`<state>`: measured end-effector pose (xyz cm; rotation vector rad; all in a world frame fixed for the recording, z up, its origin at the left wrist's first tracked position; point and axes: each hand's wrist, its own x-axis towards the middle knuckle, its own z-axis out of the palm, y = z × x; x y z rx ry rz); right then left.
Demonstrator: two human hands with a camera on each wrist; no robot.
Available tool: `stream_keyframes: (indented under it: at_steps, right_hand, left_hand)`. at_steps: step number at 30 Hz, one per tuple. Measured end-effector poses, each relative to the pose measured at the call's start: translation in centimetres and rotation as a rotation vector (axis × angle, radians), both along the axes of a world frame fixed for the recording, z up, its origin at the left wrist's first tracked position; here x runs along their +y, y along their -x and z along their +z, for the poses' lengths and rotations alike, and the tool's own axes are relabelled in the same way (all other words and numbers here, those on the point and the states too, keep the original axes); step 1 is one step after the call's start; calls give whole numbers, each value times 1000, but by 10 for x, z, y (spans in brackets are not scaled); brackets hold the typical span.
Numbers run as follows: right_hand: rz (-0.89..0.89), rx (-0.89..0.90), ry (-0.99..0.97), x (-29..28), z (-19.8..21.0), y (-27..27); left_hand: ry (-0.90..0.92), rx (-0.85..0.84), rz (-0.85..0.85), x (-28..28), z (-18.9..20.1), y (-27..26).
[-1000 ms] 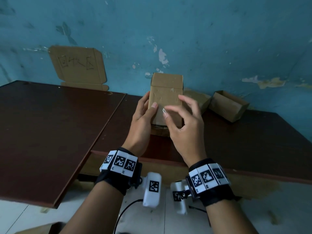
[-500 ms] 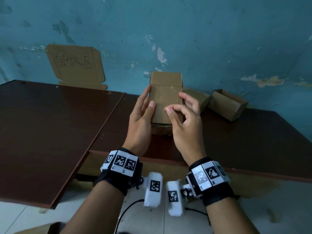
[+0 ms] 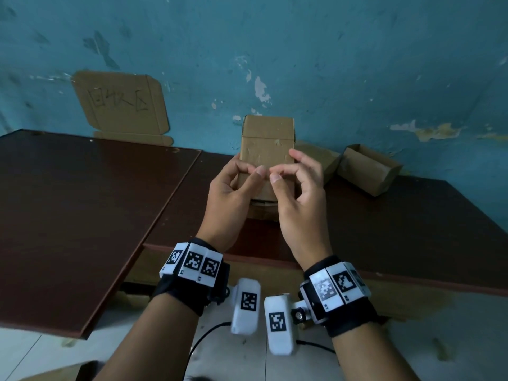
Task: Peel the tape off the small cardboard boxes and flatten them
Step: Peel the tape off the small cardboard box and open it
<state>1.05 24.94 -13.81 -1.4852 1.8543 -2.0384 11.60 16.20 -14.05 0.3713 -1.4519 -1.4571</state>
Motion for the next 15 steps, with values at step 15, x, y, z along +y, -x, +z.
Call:
stream_keyframes:
  at_steps: [15]
  right_hand:
    - [-34, 238, -17, -1, -3, 6]
  left_hand:
    - [-141, -28, 29, -7, 9, -7]
